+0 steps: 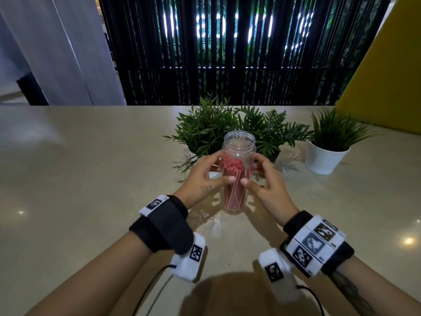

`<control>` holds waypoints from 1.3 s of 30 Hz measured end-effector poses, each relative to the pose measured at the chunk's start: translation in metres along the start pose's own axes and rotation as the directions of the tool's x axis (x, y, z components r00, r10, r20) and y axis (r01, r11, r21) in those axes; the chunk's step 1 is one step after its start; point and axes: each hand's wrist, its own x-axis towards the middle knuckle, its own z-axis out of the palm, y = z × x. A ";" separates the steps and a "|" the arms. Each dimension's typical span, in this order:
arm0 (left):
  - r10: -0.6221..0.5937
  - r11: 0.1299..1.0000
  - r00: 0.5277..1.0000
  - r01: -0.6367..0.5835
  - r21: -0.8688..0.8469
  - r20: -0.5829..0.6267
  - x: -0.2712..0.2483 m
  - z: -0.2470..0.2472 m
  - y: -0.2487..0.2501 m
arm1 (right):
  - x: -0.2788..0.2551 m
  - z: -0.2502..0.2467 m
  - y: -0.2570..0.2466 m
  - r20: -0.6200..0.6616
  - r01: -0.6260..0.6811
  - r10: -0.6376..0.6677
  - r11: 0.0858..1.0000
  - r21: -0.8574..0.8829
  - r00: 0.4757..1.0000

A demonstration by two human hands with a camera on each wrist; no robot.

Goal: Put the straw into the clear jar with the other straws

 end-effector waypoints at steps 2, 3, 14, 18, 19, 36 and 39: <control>-0.019 0.999 0.998 0.017 -0.037 -0.062 0.009 0.005 -0.003 | 0.012 0.006 0.004 -0.073 -0.049 0.053 0.997 0.062 0.996; -0.021 0.999 0.996 0.017 -0.050 -0.086 0.014 0.007 -0.004 | 0.018 0.008 0.006 -0.104 -0.066 0.075 0.994 0.086 0.992; -0.025 0.998 0.987 0.033 0.047 -0.157 0.049 0.014 -0.020 | 0.060 0.016 0.030 -0.152 -0.118 0.116 0.993 -0.003 0.982; -0.045 0.998 0.985 0.053 0.046 -0.164 0.049 0.018 -0.022 | 0.060 0.016 0.034 -0.146 -0.137 0.135 0.991 -0.001 0.980; -0.047 0.998 0.985 0.055 0.044 -0.163 0.050 0.019 -0.023 | 0.060 0.015 0.034 -0.144 -0.139 0.137 0.990 -0.002 0.980; -0.080 0.968 0.977 0.124 0.219 -0.197 0.037 0.011 -0.010 | 0.047 -0.008 0.028 -0.200 -0.103 0.057 0.968 -0.230 0.978; 0.001 0.975 0.963 0.060 0.215 -0.270 0.032 0.002 -0.002 | 0.046 -0.013 0.021 -0.204 -0.021 -0.029 0.971 -0.238 0.979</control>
